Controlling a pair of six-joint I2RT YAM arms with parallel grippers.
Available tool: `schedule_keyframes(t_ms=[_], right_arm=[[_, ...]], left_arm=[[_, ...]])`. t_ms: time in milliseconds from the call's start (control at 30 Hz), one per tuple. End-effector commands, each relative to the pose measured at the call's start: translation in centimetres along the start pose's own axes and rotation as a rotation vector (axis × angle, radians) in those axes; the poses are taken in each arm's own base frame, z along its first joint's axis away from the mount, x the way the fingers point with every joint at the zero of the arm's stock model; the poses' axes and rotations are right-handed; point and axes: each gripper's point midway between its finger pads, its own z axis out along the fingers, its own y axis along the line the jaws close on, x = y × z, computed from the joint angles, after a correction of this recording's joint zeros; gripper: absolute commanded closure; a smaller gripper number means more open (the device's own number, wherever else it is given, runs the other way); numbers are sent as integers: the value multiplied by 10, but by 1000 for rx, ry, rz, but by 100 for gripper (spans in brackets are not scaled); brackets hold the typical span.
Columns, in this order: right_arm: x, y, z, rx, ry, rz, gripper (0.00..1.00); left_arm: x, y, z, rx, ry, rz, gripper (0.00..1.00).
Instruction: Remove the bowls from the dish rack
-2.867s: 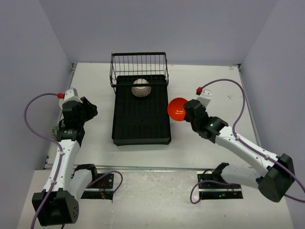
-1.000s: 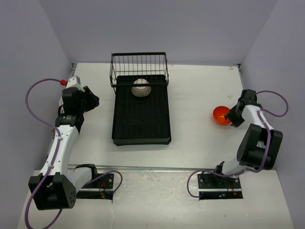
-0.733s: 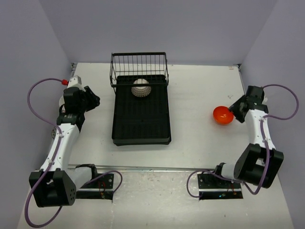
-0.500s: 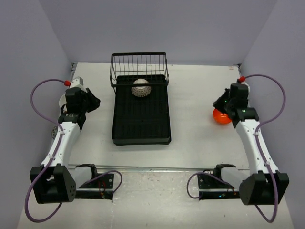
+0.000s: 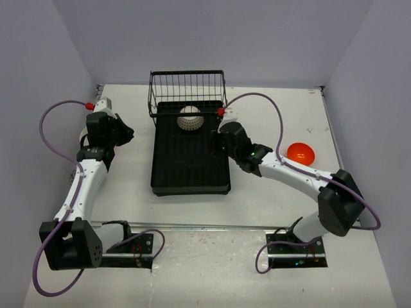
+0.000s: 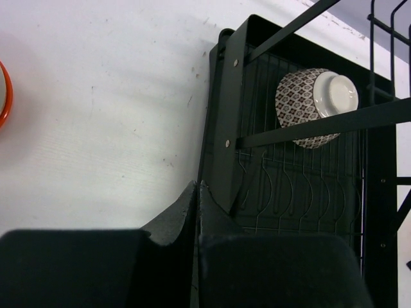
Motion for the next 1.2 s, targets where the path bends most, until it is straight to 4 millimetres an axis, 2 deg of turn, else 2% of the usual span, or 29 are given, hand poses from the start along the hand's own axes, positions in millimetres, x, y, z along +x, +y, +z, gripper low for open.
schedule_keyframes(t_ms=[0,133,167,200,233,267,300,333,367,400,500,600,633,667,733,800,833,900,967,1000,1033,1100,1167], right_arm=[[-48,13,-1,33,-165,-259,100],[-50,21,-13,46,-212,-356,100],[-42,25,-16,40,-207,-392,100],[-42,26,-21,53,-220,-401,100],[-37,17,-23,106,-221,-426,100],[-32,26,-27,96,-234,-446,100],[-23,28,-28,111,-246,-512,100],[-18,19,-27,147,-233,-561,100],[-14,28,-26,140,-252,-592,100],[-11,28,-24,150,-257,-634,100],[-2,32,-12,201,-293,-814,100],[-6,32,1,266,-338,-931,100],[-17,37,2,283,-389,-966,100],[-11,34,11,311,-387,-1007,100],[-17,35,17,355,-420,-1114,100],[-16,33,29,419,-458,-1144,100],[-25,37,27,445,-501,-1164,100],[-16,35,40,468,-487,-1213,100],[-23,40,43,488,-515,-1245,100],[-20,40,49,490,-505,-1262,100],[-24,44,52,490,-511,-1279,100],[-29,51,63,481,-514,-1287,100],[-44,49,74,517,-513,-1298,100]], left_arm=[[-16,-14,-14,33,-32,18,100],[-17,-9,-13,-1,-4,41,100],[-18,-9,-13,-7,-2,40,100],[-16,-7,-14,-12,6,43,100],[-15,-7,-14,-12,6,43,100],[-14,-6,-14,-18,8,42,100],[-12,-5,-14,-20,11,40,100],[-11,-3,-13,-25,15,37,100],[-8,-3,-13,-25,19,35,100],[-8,-2,-12,-24,11,36,100],[-2,4,-7,-42,16,28,100],[6,5,-2,-37,33,5,100],[10,3,-1,-21,49,-8,100],[13,1,-1,-10,57,-23,100],[15,-2,-1,8,57,-43,100],[20,-2,-2,16,55,-53,100],[23,-2,-2,20,63,-55,100],[27,-2,-4,24,65,-59,100],[32,0,-6,28,69,-67,100],[31,-2,-5,45,54,-70,100],[37,-1,-4,51,64,-72,100],[36,1,-2,47,55,-64,100],[41,5,2,36,62,-48,100]])
